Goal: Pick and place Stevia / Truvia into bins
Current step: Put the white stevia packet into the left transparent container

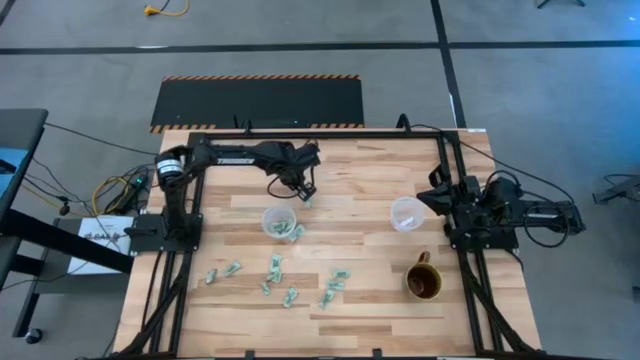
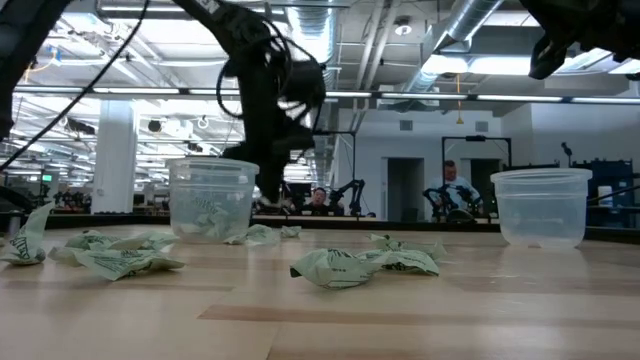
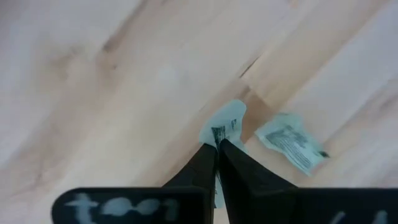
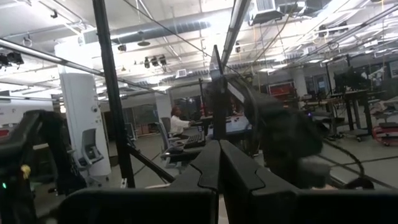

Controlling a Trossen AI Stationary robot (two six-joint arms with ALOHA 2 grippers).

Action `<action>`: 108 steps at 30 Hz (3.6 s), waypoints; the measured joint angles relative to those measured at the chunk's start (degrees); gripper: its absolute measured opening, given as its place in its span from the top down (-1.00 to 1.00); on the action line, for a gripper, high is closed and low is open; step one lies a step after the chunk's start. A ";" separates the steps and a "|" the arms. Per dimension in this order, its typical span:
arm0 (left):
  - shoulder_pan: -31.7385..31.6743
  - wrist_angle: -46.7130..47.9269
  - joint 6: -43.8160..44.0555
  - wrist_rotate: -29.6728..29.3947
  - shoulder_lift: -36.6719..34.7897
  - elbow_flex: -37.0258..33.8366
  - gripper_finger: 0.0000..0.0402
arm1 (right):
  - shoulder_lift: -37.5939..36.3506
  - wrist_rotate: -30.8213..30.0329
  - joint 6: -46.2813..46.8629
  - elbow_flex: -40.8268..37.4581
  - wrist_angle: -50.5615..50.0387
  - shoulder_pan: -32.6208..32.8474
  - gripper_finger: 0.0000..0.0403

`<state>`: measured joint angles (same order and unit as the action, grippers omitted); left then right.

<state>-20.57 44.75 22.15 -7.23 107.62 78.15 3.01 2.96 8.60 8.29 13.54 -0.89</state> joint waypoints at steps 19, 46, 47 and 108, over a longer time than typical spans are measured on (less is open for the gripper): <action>19.44 13.42 1.38 -2.07 -16.34 0.18 1.00 | 0.00 0.01 0.00 0.00 0.15 -0.01 1.00; 20.45 7.17 5.81 2.50 -15.75 -10.05 0.97 | 0.00 0.02 0.00 0.00 0.15 -0.01 1.00; 20.25 7.17 5.84 2.74 -15.75 -10.05 0.93 | 0.00 0.02 0.00 0.00 0.17 0.00 1.00; 1.94 -9.77 16.63 9.93 4.10 -4.33 0.26 | 0.00 0.02 0.00 0.00 0.15 -0.02 1.00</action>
<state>-18.63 34.98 38.79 2.70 111.72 73.82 3.01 2.98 8.60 8.29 13.69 -0.90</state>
